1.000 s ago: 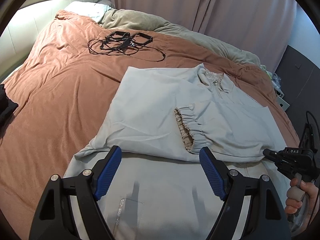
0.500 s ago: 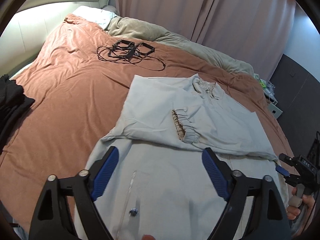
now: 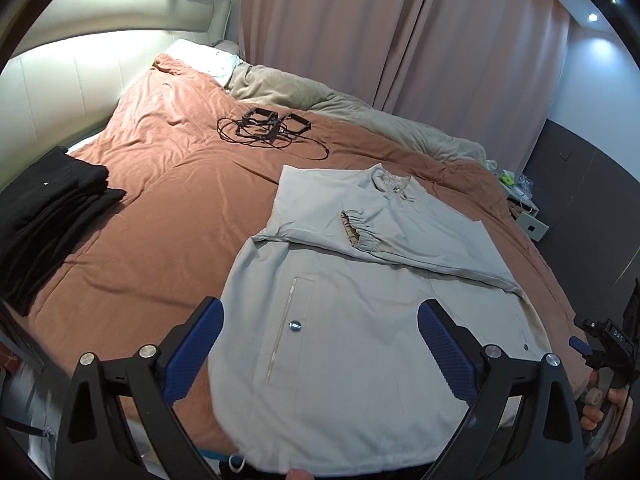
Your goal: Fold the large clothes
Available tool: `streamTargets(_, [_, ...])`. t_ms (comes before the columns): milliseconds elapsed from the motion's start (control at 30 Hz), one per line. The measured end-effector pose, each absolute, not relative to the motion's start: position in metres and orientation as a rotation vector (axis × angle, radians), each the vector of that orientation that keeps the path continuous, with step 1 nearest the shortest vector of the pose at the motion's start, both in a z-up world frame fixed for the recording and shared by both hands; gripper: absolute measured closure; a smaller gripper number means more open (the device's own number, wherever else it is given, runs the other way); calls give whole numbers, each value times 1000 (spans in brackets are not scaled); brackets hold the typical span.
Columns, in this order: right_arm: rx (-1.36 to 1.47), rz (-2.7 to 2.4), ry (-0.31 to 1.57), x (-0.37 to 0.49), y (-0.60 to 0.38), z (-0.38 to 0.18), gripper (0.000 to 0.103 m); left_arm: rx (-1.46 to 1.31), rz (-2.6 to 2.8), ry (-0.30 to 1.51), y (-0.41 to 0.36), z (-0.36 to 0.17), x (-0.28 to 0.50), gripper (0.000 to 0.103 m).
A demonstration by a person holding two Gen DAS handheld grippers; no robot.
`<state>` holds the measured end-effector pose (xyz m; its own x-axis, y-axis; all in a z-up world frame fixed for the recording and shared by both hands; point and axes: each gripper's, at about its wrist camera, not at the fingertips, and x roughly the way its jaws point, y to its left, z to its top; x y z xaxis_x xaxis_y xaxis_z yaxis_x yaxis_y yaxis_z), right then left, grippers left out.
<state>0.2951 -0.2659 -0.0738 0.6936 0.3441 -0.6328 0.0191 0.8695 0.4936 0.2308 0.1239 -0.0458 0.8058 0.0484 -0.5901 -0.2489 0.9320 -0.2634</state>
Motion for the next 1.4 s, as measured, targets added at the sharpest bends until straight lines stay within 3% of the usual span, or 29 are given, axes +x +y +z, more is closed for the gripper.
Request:
streamTargets(300, [466, 117, 752, 224, -301, -69, 13, -343, 199, 555, 128, -41, 152, 3])
streamTargets(767, [448, 79, 758, 163, -340, -91, 14, -385, 189, 549, 141, -68, 95, 4])
streamTargets(1033, [494, 87, 817, 169, -358, -127, 27, -453, 194, 634, 163, -103, 119, 25])
streamTargets(1167, [497, 87, 833, 183, -362, -144, 30, -495, 200, 683, 172, -131, 140, 27])
streamTargets(1300, [522, 81, 854, 203, -367, -158, 34, -496, 199, 753, 177, -158, 170, 37])
streamTargets(1400, [529, 73, 848, 217, -372, -165, 34, -494, 201, 786, 182, -172, 188, 37])
